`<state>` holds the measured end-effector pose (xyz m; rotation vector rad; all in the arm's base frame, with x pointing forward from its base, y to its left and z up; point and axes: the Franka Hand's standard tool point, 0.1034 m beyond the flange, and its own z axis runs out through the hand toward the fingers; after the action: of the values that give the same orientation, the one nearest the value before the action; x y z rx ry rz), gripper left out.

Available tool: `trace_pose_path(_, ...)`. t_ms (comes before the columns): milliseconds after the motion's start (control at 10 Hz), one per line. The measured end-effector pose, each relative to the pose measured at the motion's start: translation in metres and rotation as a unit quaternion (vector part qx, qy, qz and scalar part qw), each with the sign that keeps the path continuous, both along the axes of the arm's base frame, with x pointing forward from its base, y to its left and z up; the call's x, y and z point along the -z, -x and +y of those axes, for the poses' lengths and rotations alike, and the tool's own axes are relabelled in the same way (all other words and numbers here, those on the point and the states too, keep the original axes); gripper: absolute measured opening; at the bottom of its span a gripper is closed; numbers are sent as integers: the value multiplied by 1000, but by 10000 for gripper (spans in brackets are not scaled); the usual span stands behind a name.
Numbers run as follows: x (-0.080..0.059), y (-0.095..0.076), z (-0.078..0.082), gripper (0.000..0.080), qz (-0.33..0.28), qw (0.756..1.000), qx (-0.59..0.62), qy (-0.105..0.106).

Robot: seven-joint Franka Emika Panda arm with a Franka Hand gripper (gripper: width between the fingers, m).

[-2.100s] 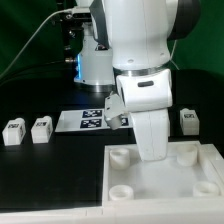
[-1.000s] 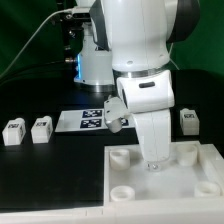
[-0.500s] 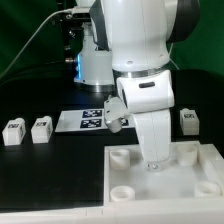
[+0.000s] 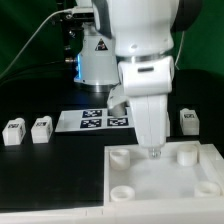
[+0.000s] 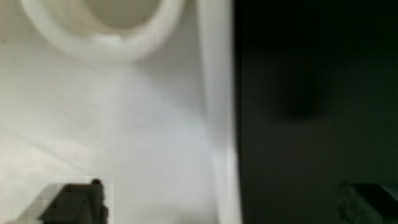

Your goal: Assemble one leg

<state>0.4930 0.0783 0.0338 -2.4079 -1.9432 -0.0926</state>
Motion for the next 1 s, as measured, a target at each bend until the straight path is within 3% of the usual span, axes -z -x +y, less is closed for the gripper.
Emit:
trace_pose_path(200,-13,6,20,649,4,990,143,-5)
trace_pose_path(400,-17,7,41,649,9,964,264,-14)
trace_pose_path(700,-16,8,42,649,27,917,398,-26)
trace_pose_path(1000,-18,31,73,649,52,816,574,-26)
